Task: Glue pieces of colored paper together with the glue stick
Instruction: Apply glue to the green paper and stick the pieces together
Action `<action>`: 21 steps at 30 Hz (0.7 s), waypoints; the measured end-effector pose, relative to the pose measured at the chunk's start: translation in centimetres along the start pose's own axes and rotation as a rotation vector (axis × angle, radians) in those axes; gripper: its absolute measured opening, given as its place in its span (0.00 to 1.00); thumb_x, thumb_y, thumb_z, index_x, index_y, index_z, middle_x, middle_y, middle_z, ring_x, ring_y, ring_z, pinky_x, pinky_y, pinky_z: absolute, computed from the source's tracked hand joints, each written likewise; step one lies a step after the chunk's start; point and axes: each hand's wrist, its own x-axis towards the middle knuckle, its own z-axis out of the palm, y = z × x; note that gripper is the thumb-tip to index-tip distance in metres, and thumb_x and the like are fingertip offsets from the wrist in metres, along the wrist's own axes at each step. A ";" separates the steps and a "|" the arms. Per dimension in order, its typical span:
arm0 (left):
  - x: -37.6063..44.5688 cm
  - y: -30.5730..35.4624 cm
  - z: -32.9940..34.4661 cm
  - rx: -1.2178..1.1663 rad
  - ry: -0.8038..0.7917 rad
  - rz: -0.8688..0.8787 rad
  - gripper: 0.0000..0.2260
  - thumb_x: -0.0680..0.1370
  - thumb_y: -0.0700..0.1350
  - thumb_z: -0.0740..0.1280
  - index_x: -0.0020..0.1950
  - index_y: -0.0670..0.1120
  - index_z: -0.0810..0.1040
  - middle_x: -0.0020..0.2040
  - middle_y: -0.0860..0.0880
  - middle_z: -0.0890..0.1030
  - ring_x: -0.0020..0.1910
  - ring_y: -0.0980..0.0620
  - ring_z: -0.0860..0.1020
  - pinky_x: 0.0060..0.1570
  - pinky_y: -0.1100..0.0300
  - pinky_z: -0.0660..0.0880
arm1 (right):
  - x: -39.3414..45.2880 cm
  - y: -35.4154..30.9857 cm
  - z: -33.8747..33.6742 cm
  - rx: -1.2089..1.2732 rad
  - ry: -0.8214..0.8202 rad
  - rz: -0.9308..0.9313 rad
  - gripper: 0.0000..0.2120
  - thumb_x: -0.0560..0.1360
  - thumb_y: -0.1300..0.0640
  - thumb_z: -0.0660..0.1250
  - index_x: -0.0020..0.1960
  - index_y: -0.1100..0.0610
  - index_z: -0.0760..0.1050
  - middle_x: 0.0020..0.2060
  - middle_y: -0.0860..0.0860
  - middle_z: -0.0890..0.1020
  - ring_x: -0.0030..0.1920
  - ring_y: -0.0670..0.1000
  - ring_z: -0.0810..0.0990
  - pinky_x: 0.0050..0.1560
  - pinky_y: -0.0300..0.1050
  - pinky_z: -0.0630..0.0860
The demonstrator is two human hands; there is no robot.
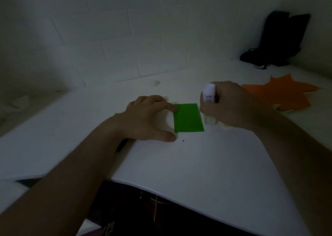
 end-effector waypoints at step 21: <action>1.0 -0.6 -0.4 -0.485 1.120 -0.003 0.17 0.78 0.30 0.60 0.57 0.51 0.74 0.54 0.46 0.76 0.51 0.53 0.78 0.51 0.60 0.78 | 1.0 0.8 1.7 0.124 0.237 0.159 0.06 0.78 0.49 0.70 0.47 0.51 0.79 0.40 0.48 0.84 0.41 0.48 0.83 0.48 0.53 0.82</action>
